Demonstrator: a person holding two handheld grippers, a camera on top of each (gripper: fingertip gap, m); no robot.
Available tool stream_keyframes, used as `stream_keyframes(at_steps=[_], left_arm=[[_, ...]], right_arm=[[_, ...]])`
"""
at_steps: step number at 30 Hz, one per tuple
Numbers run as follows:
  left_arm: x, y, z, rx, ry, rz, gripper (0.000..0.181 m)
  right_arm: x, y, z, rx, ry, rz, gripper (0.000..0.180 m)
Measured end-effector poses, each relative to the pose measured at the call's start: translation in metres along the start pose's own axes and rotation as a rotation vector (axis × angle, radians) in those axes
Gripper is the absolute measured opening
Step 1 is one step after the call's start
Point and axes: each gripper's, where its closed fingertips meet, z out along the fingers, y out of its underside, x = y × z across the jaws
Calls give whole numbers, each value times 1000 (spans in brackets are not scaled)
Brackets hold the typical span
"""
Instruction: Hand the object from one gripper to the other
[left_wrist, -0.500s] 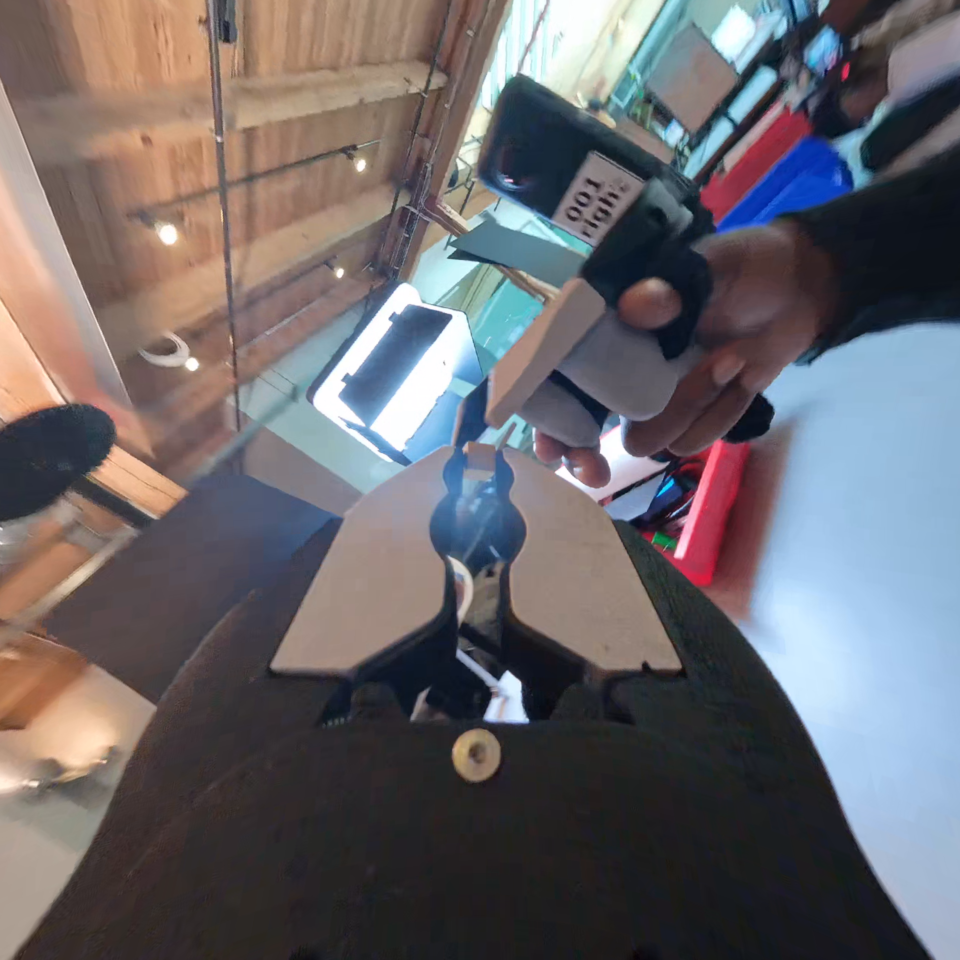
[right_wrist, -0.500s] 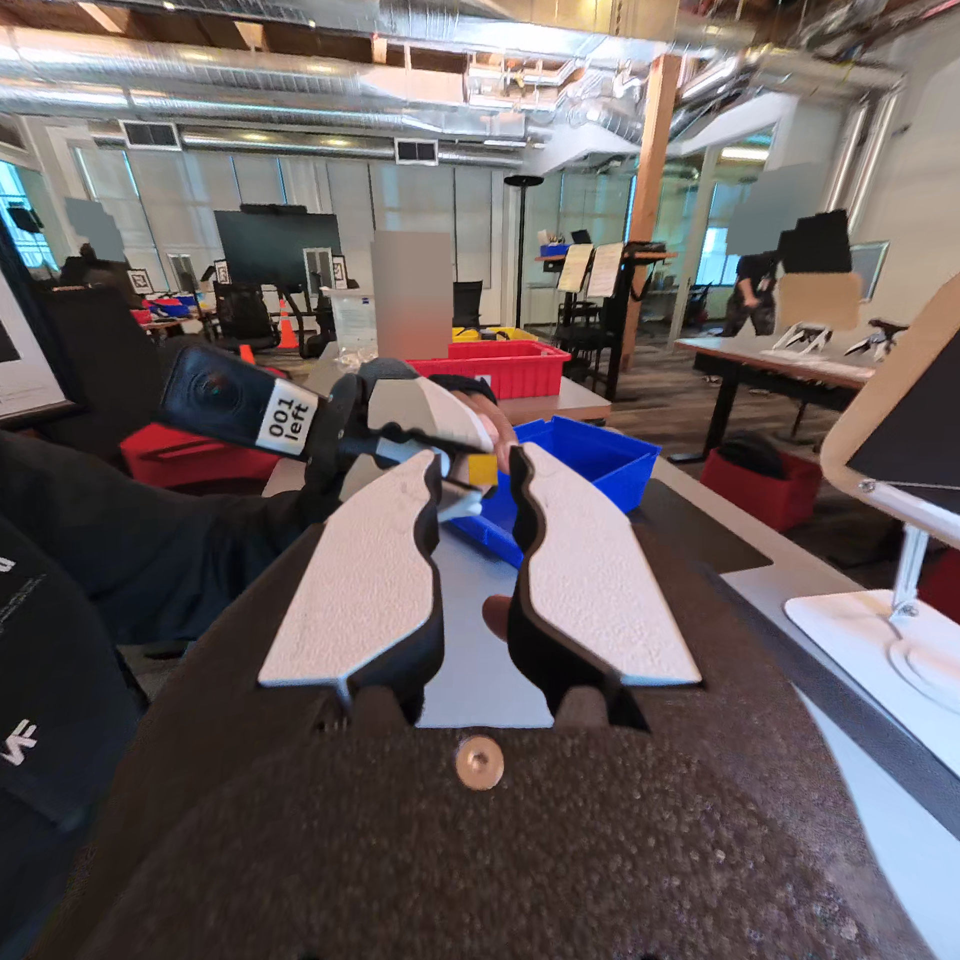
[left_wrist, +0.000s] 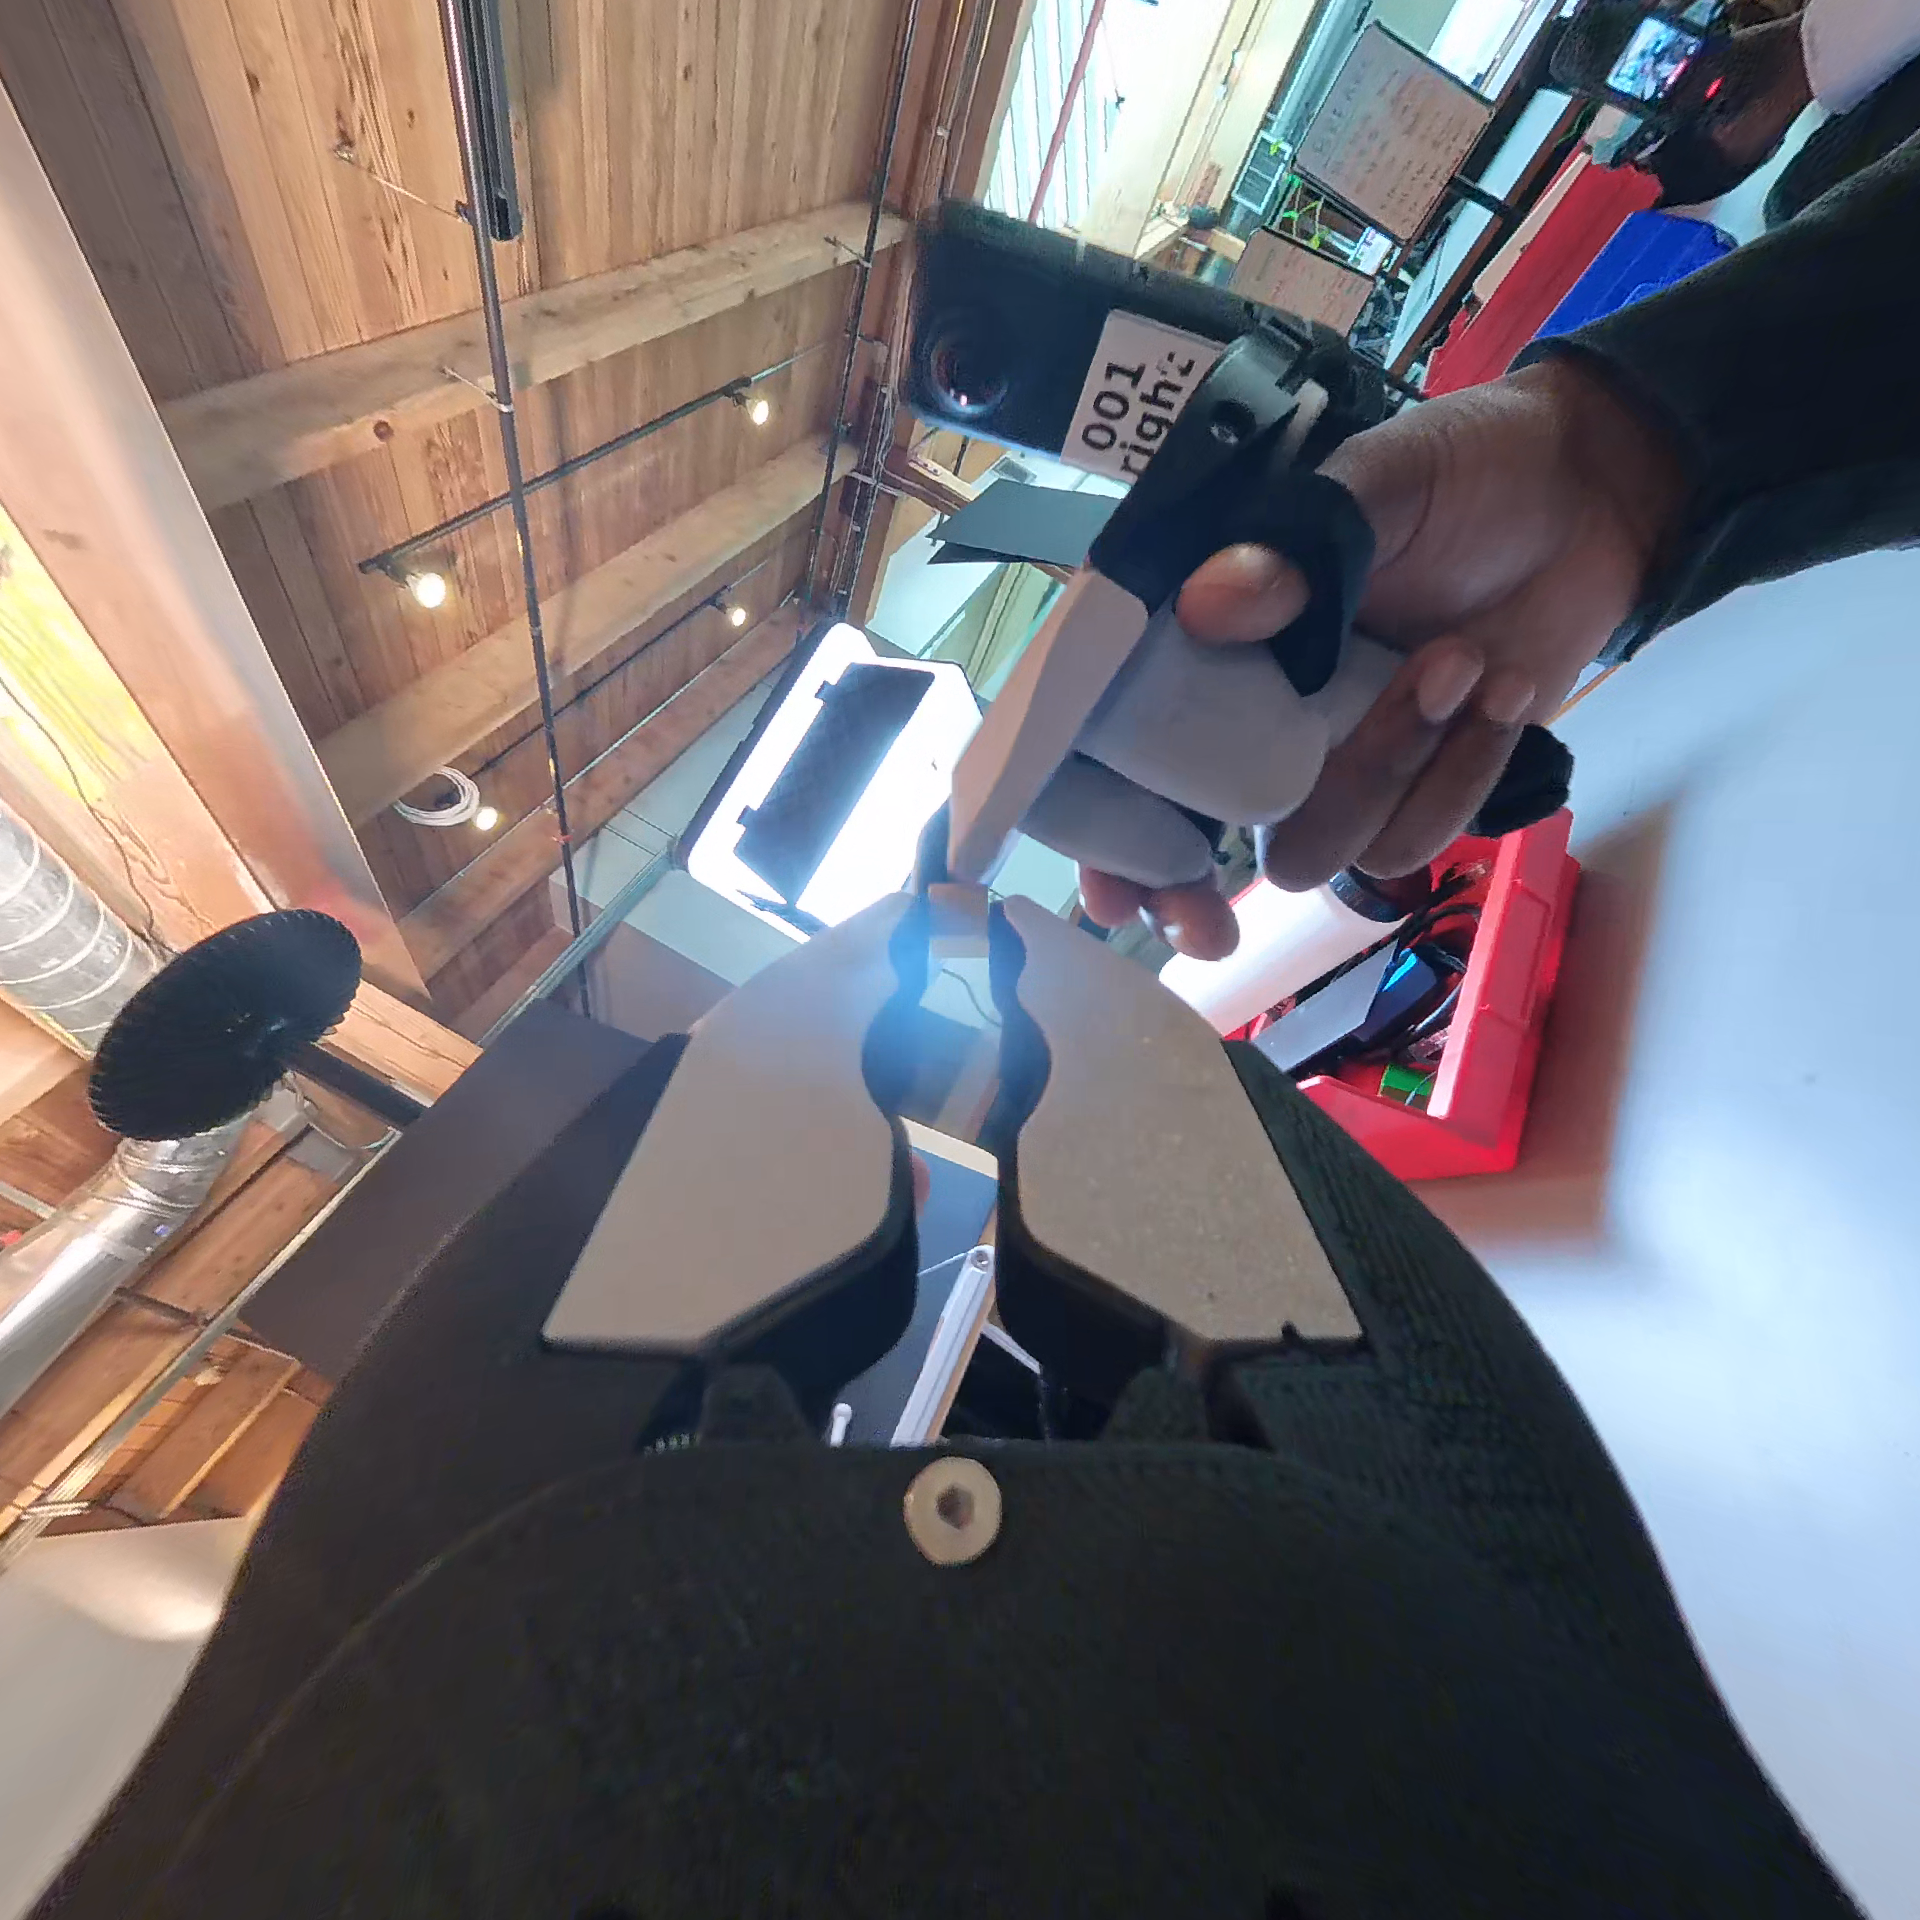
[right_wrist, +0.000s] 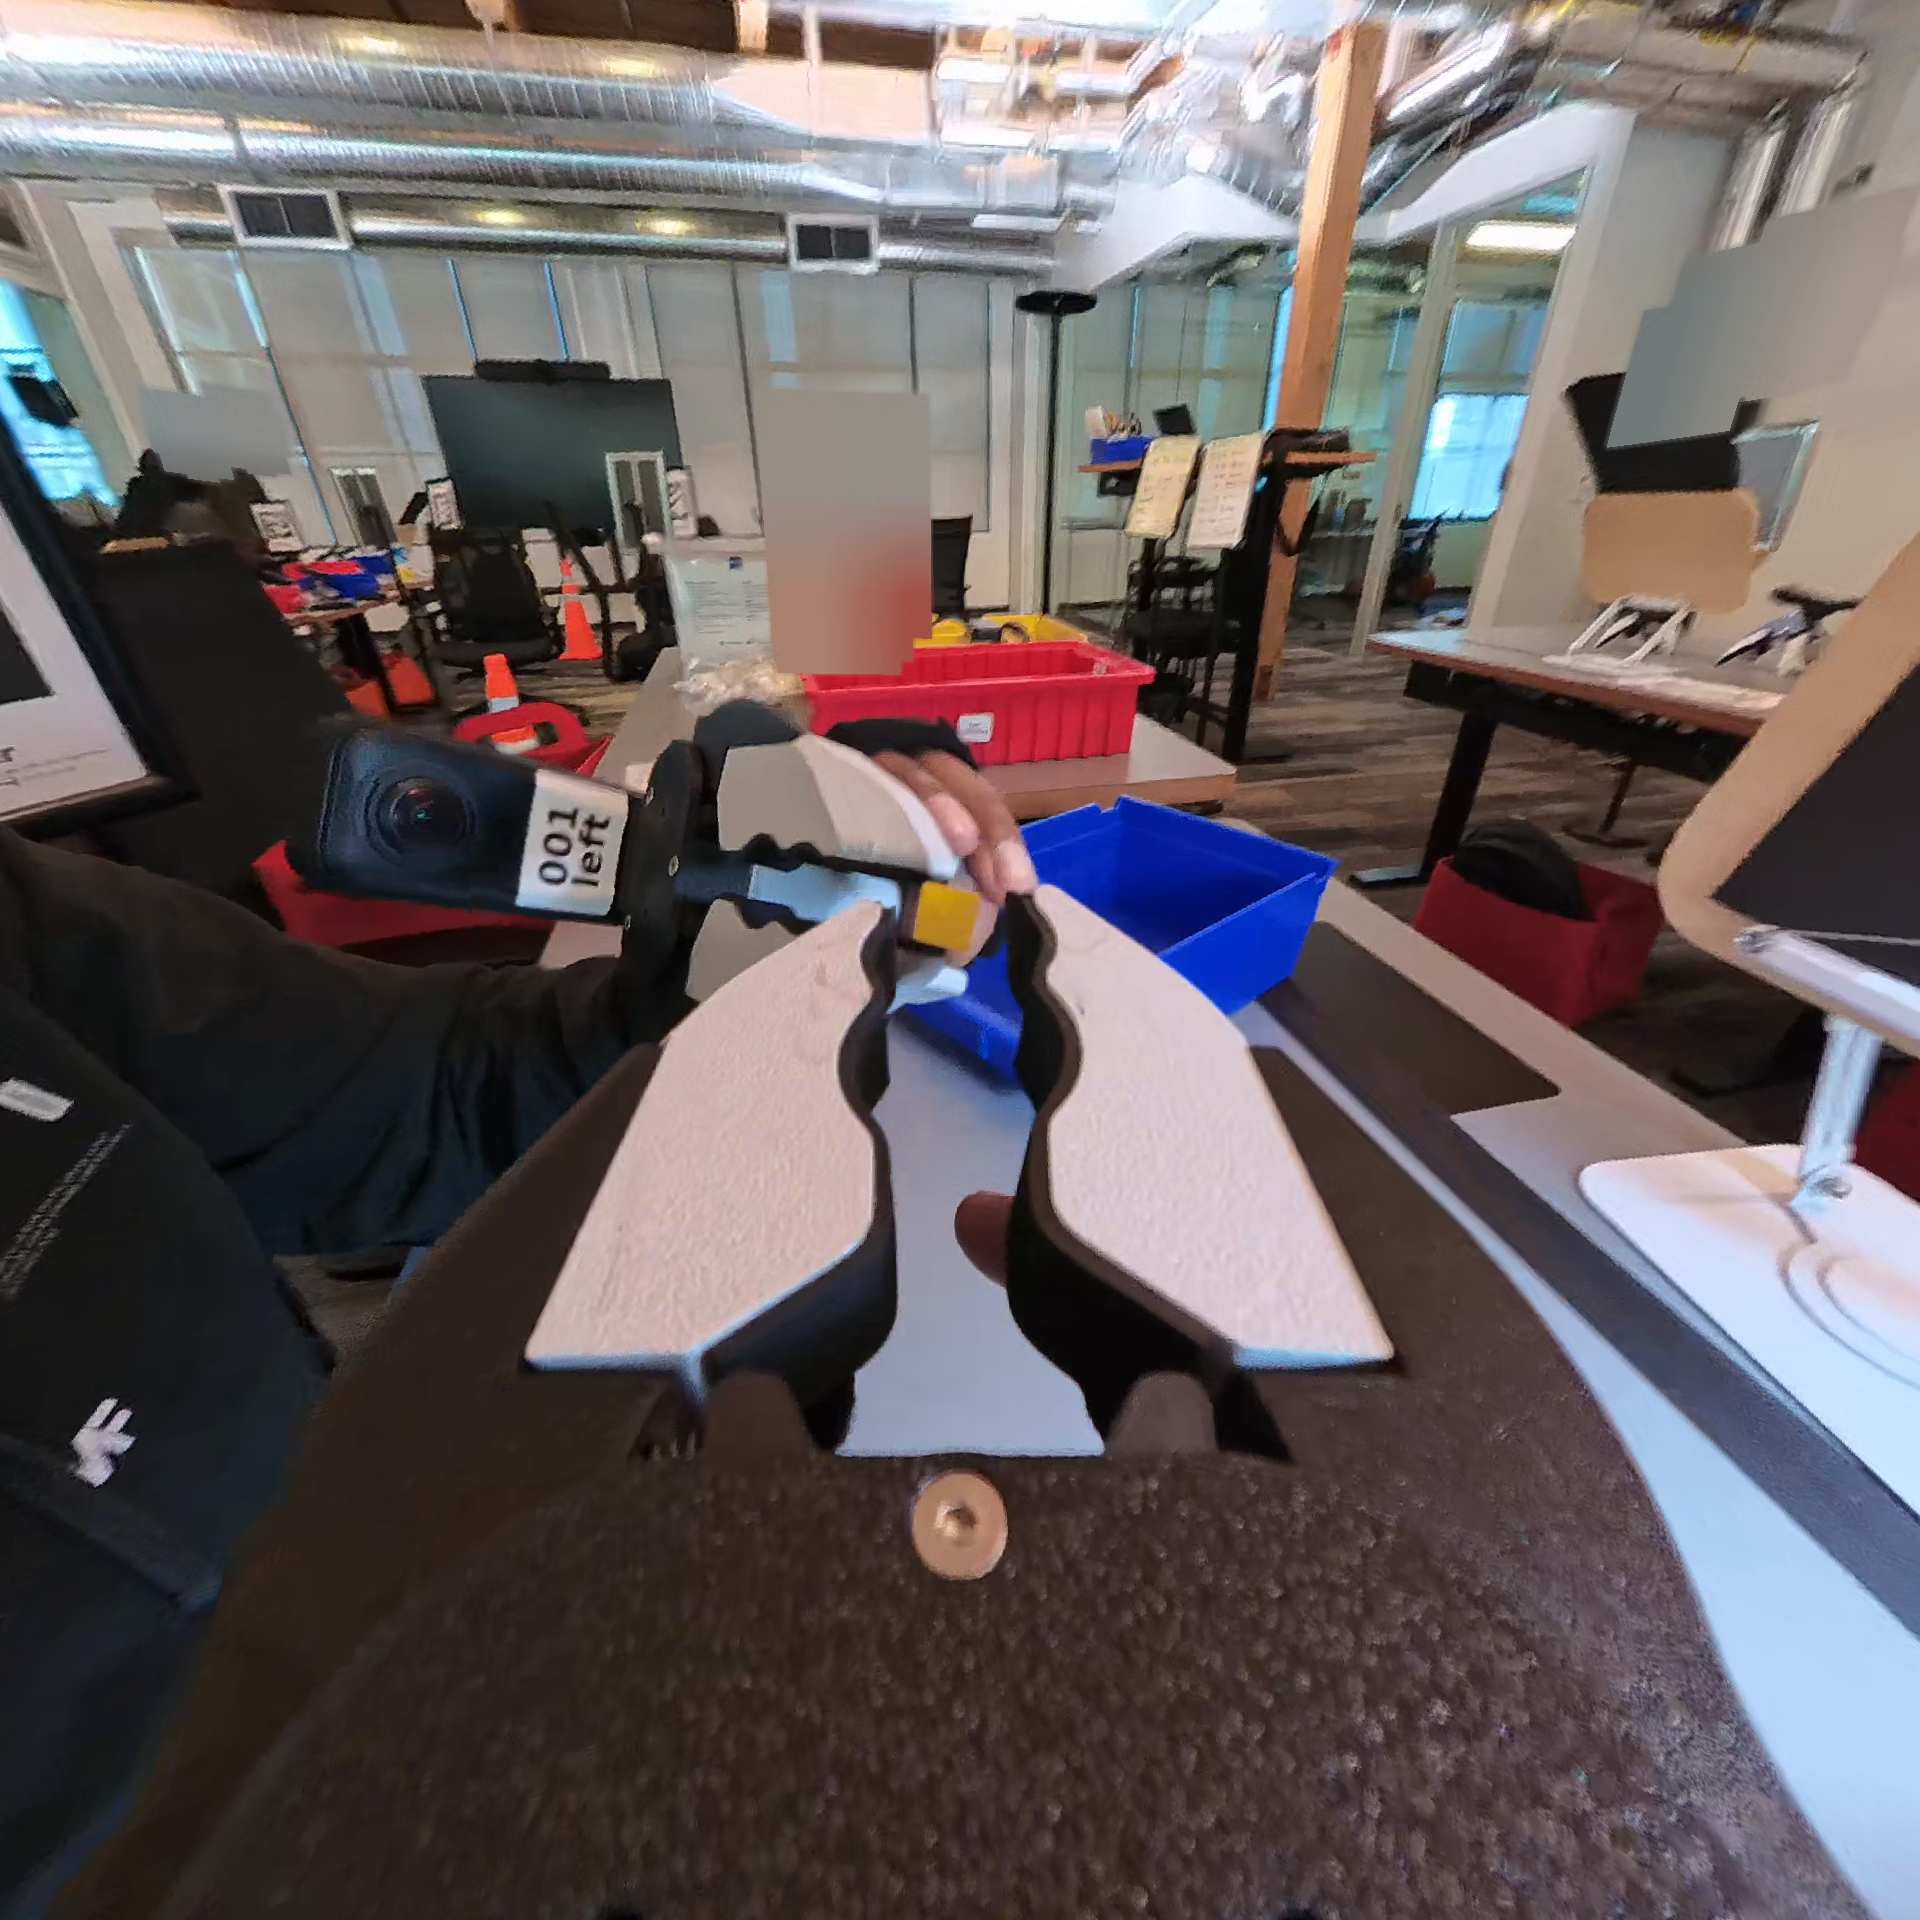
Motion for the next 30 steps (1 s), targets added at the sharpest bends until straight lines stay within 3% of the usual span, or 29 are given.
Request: stream_keyframes(at_steps=[4,7,10,14,17,25,28,30], left_arm=[[1,1,1,-11,5,14,11],[-4,5,0,0,11,-116,11],[-19,10,-3,49,13,-407,9],[-23,13,0,91,167,-919,21],[-15,8,1,121,301,-1155,28],[1,8,1,32,374,-1100,14],[-3,8,1,21,335,-1000,13],[-9,10,-1,26,272,-888,12]], right_arm=[[0,2,2,-2,-7,5,11],[5,-3,0,5,64,-84,11],[13,-13,-8,23,188,-278,11],[16,-12,-8,-24,327,-590,11],[16,-4,-1,-92,383,-753,11],[9,4,6,-174,418,-987,11],[9,3,6,-160,402,-904,12],[6,1,5,-123,315,-701,20]])
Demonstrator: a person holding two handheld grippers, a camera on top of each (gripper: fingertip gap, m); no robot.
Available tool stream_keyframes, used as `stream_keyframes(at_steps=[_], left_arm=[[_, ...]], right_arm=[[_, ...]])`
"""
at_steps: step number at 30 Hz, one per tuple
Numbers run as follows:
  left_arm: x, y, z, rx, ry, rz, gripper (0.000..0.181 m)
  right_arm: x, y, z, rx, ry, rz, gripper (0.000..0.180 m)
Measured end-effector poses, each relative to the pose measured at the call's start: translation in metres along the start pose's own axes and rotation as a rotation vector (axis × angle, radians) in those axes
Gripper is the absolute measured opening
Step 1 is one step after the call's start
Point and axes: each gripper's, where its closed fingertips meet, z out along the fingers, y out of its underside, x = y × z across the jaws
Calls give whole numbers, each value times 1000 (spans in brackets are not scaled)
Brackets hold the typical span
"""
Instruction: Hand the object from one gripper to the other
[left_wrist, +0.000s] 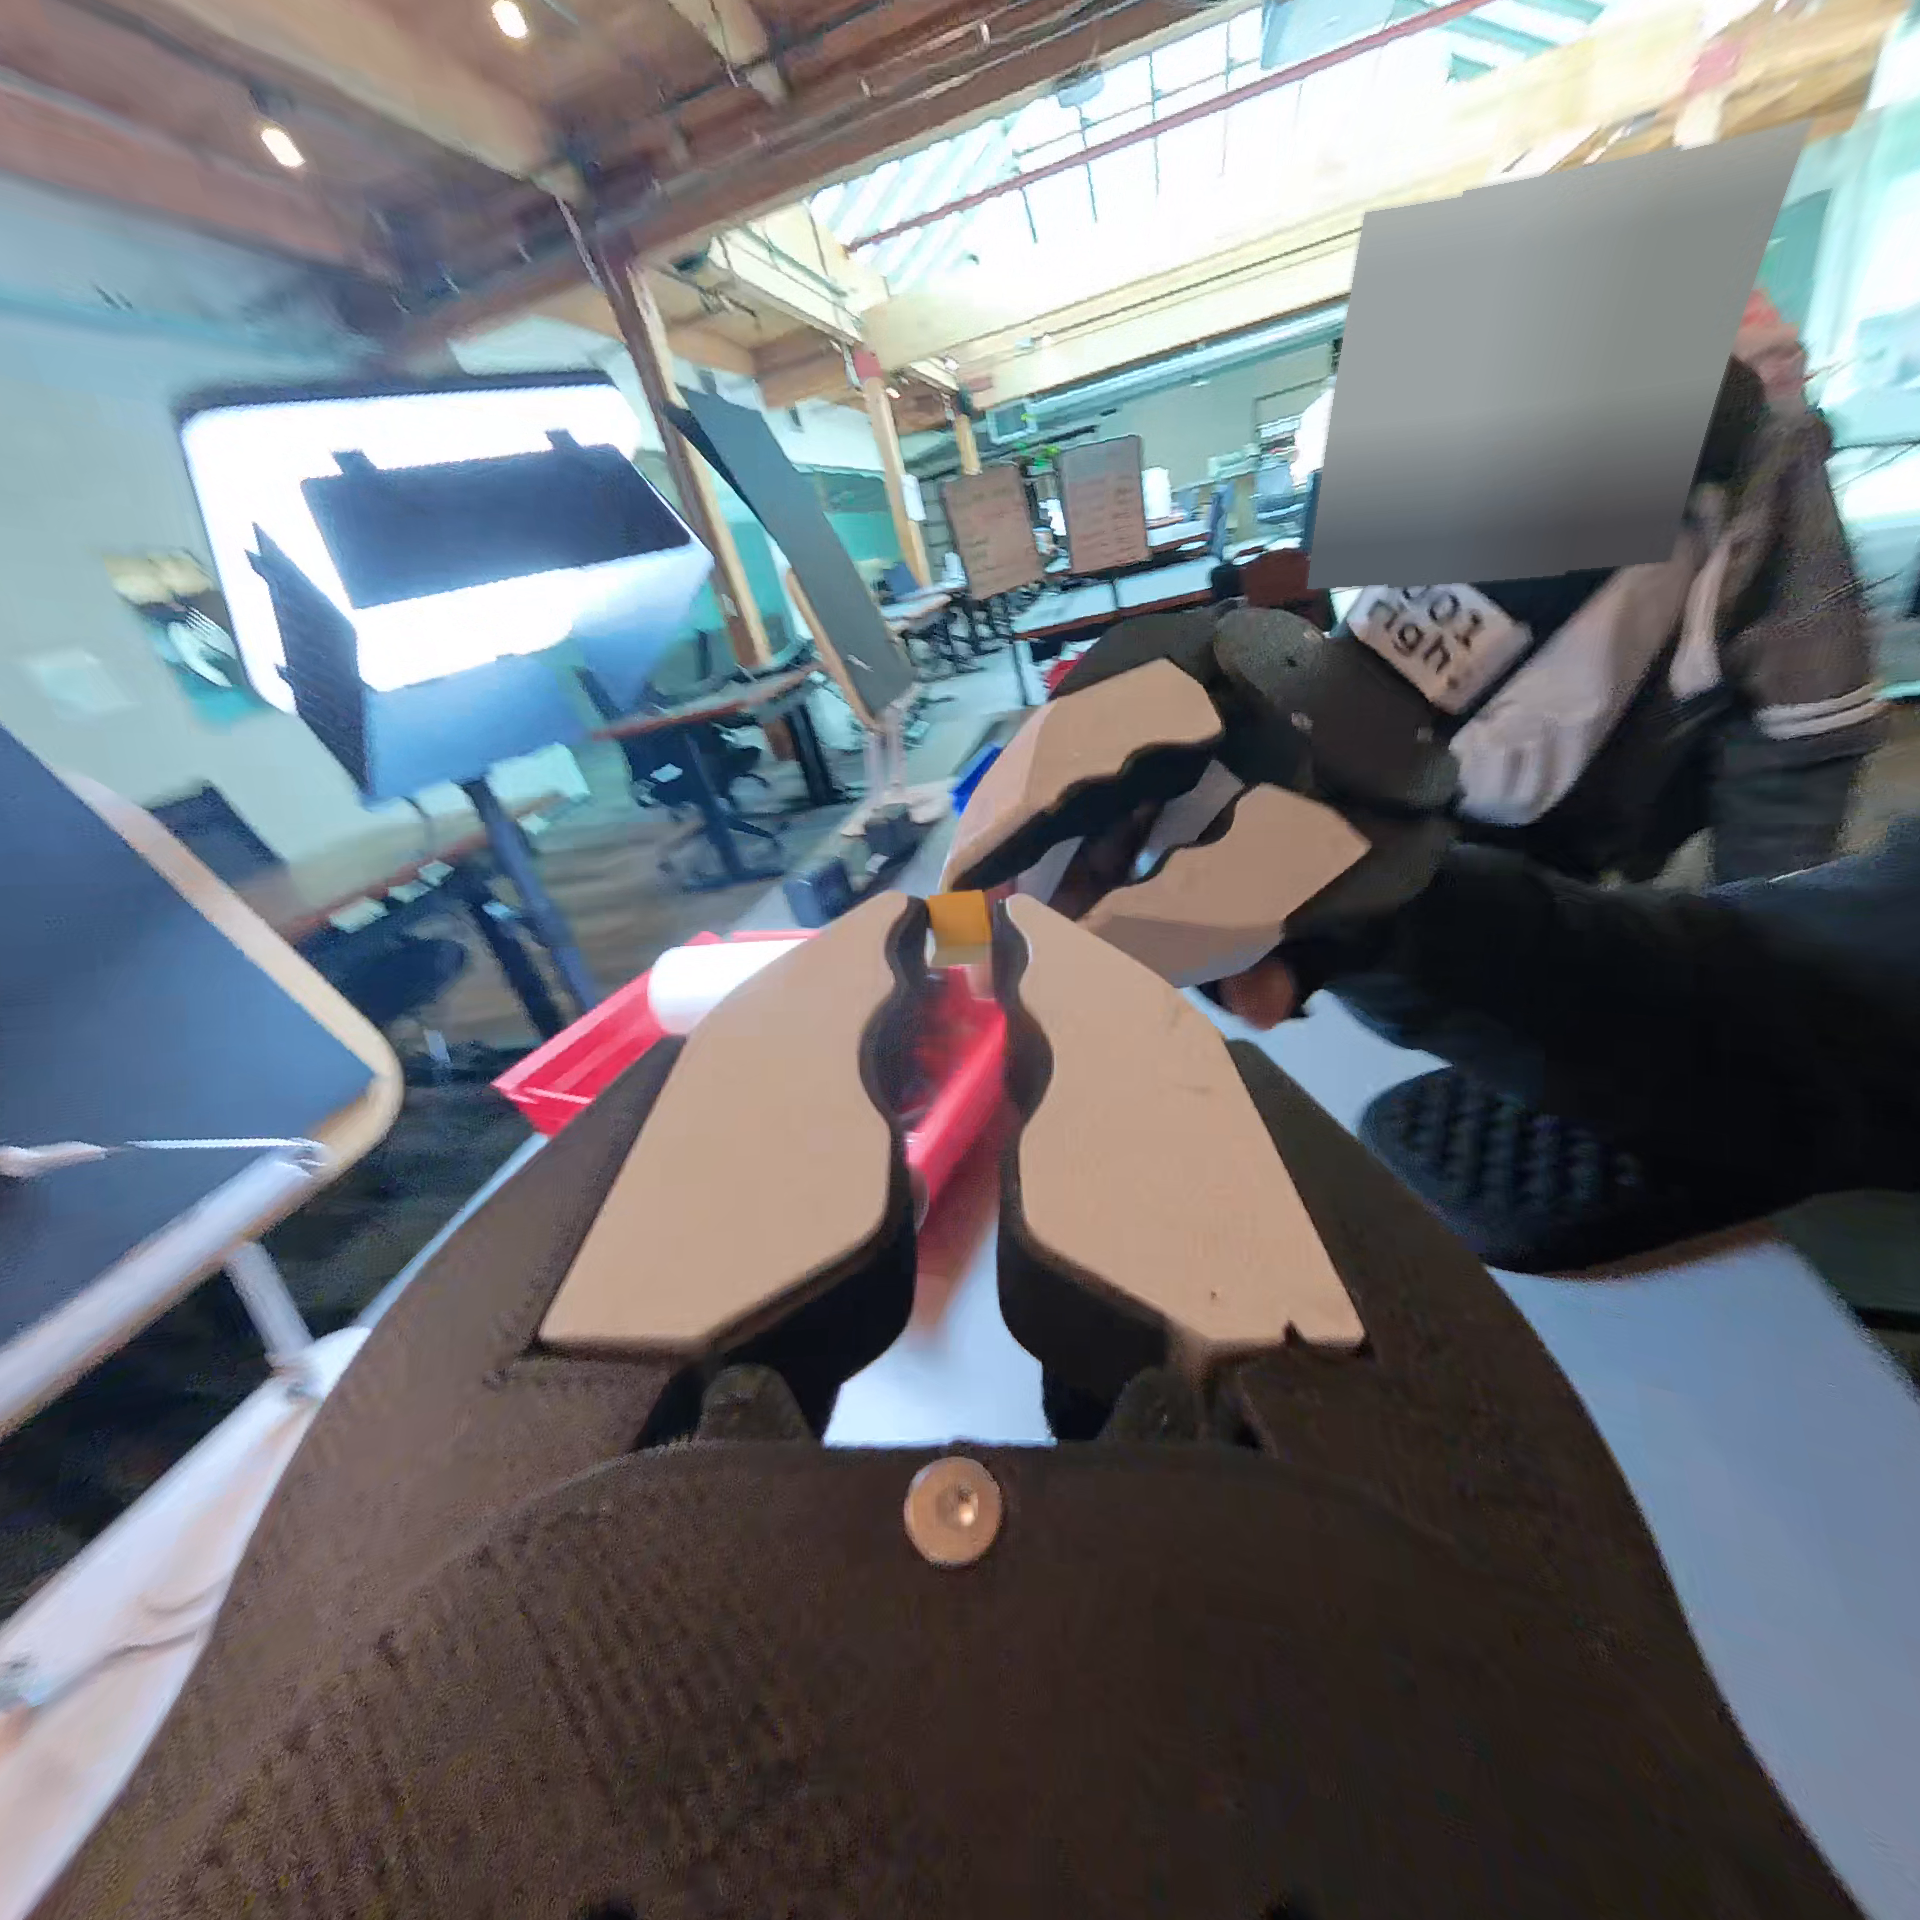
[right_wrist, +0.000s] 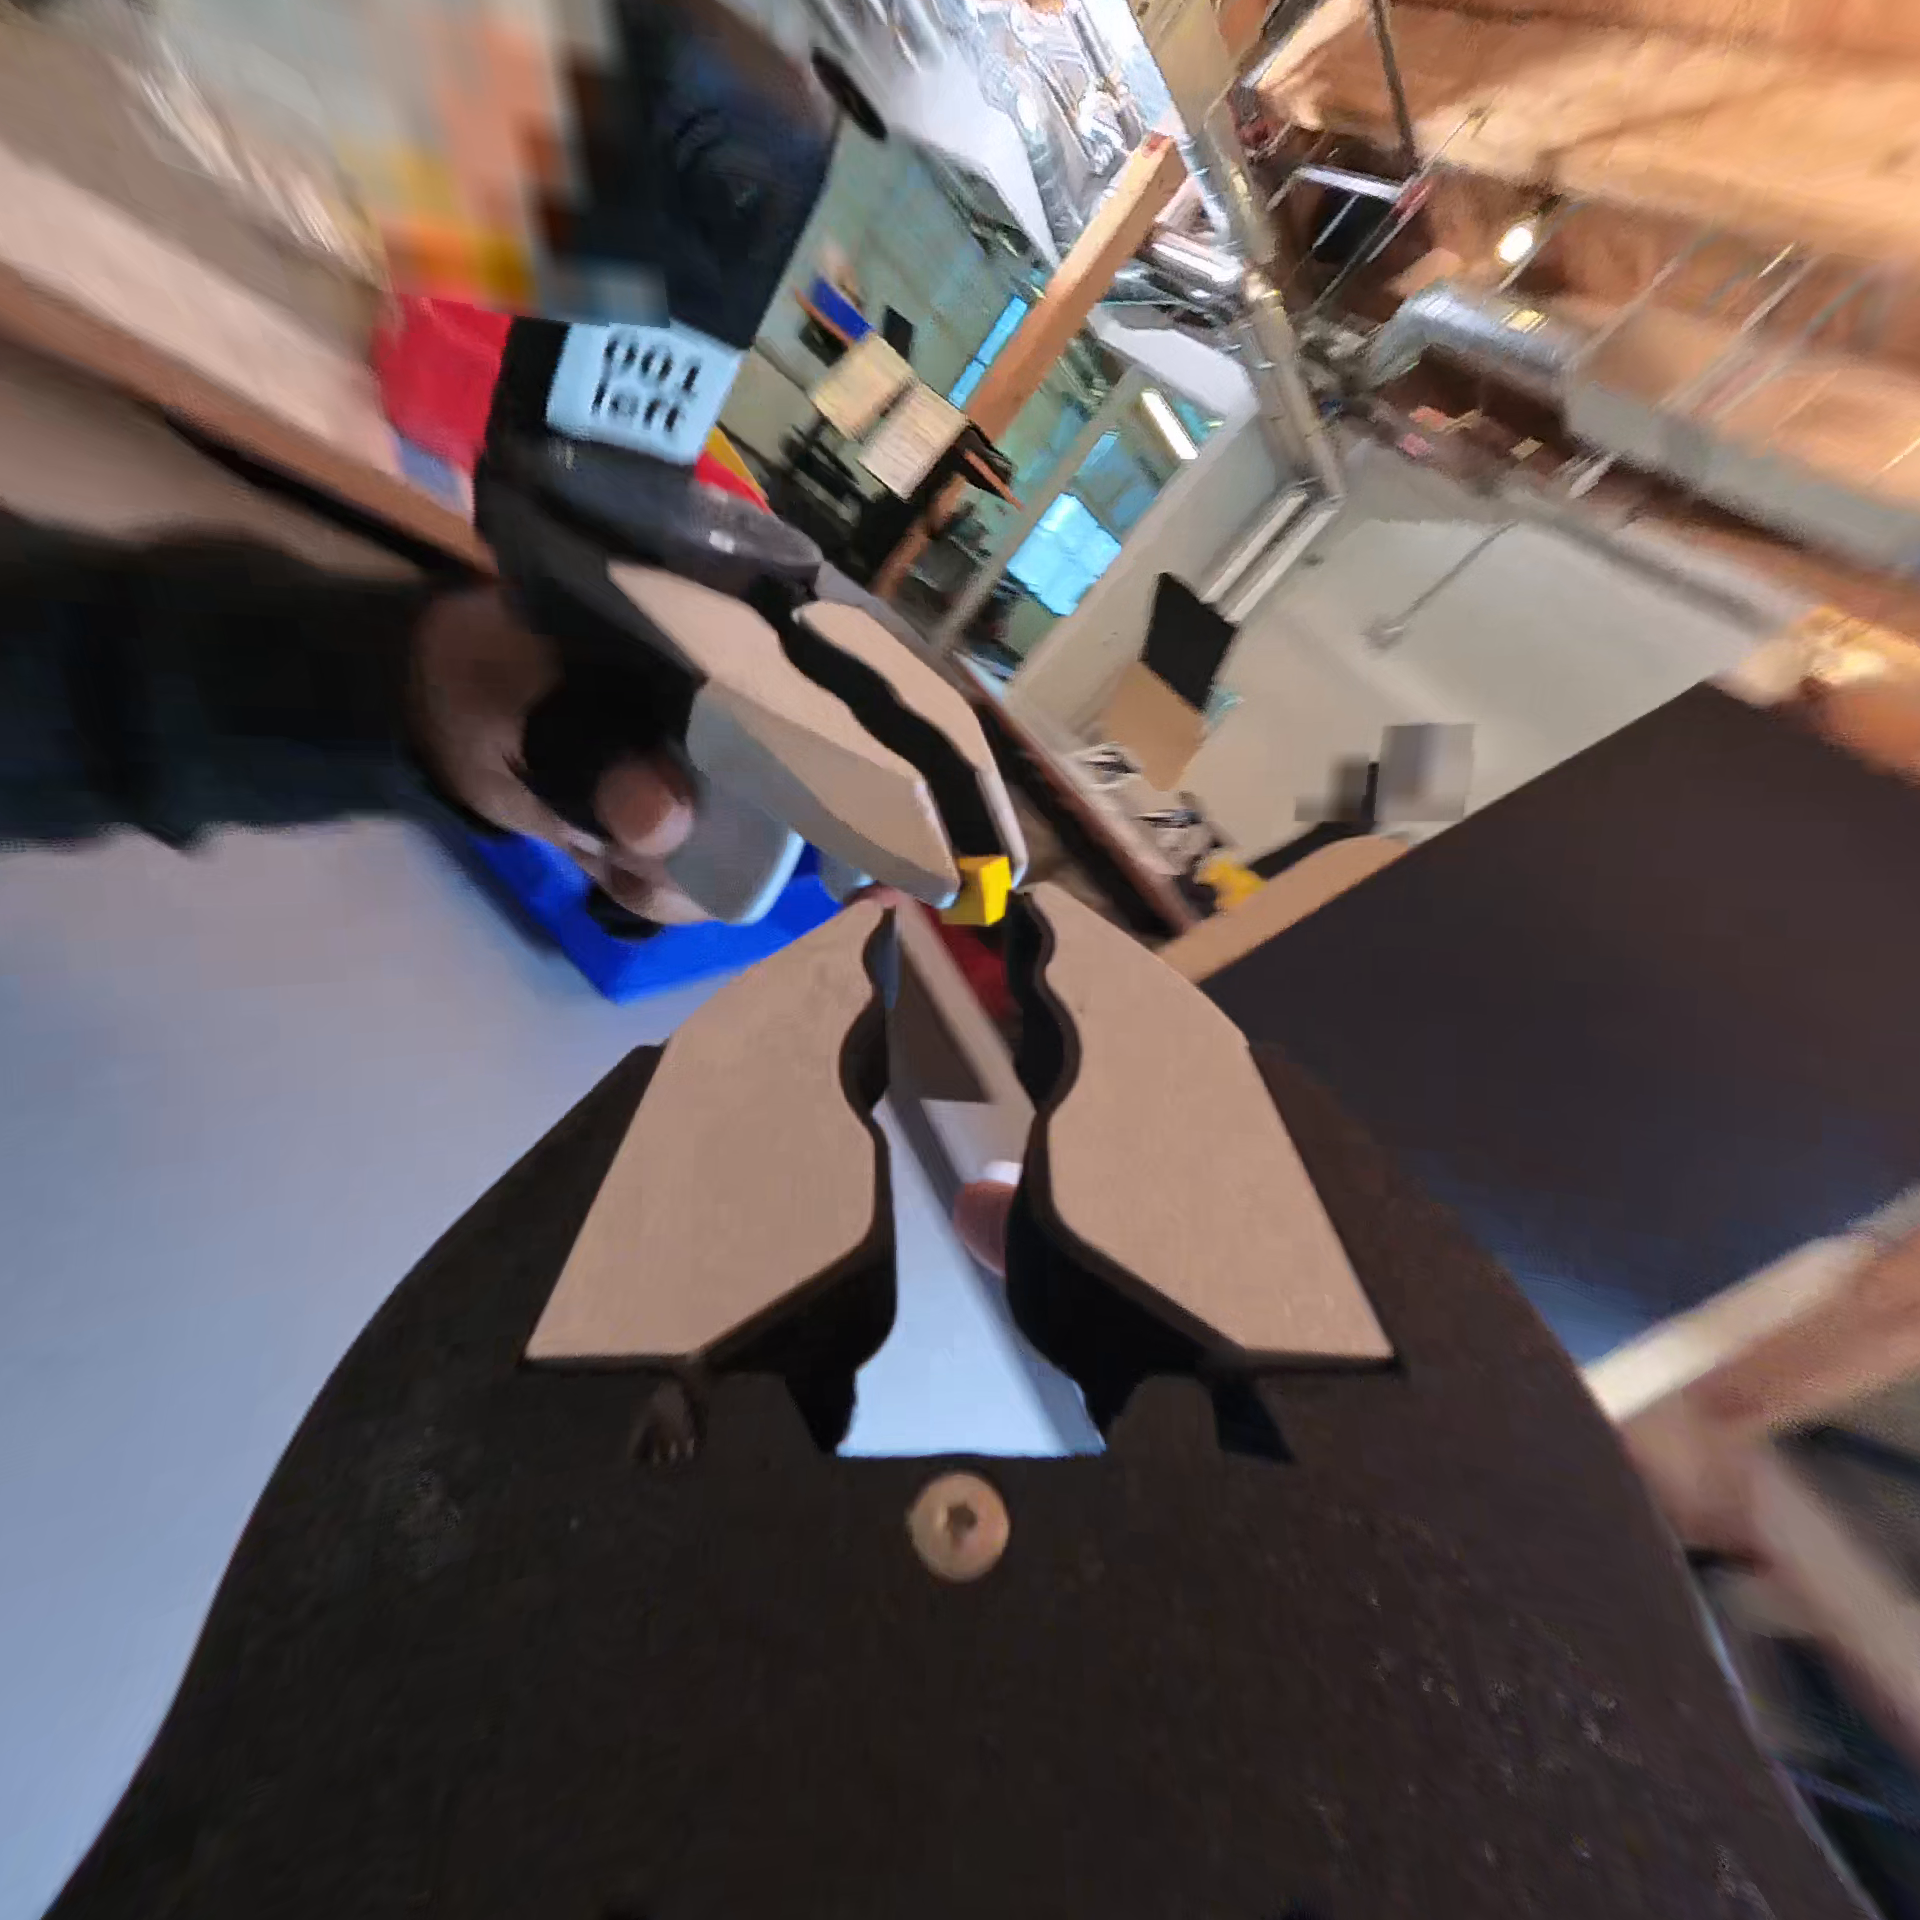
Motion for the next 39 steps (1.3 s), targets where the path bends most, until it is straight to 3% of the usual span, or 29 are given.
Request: stream_keyframes(at_steps=[4,7,13,15,24,30,39], left_arm=[[-2,-8,-5,25,-95,248,12],[8,-10,-3,30,-117,437,12],[22,-7,1,25,-118,640,11],[24,-5,1,16,-110,666,11],[32,-6,1,47,-96,738,11],[23,-5,-1,47,-100,627,11],[-15,-9,-8,102,-34,-85,23]], right_arm=[[11,-11,-9,126,-153,466,27],[12,-13,-11,157,-238,657,26],[-8,-13,-10,134,-454,900,21],[-9,-13,-11,134,-505,973,14],[-19,-17,-13,170,-652,1117,13],[-8,-11,-9,165,-513,991,12],[25,5,-11,39,-9,264,12]])
